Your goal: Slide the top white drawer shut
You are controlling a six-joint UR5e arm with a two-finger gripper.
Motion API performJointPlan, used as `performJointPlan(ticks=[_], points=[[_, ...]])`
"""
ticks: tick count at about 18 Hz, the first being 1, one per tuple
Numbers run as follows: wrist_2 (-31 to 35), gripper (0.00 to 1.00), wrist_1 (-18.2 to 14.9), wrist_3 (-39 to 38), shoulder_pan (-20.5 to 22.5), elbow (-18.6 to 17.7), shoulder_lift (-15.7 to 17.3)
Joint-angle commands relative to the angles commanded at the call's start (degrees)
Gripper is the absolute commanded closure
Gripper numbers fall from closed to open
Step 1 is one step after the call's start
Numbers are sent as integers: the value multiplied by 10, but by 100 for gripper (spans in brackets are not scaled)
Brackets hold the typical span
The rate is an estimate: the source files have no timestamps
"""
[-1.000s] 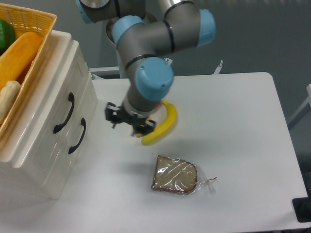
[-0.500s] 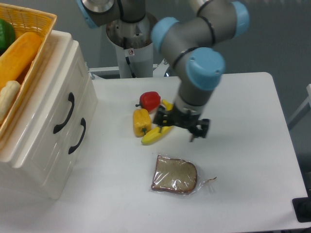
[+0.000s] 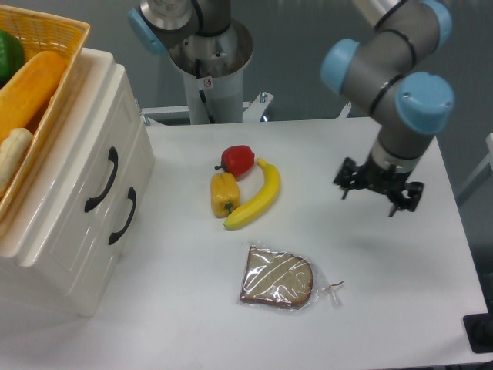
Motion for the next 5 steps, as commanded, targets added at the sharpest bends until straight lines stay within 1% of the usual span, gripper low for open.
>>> performJointPlan(ticks=[2,3,5], points=[[36,0,24,13,-2,-2,-11],[36,0,38,15,-3,-1,-18],[35,0,42,18,-3,1,-21]])
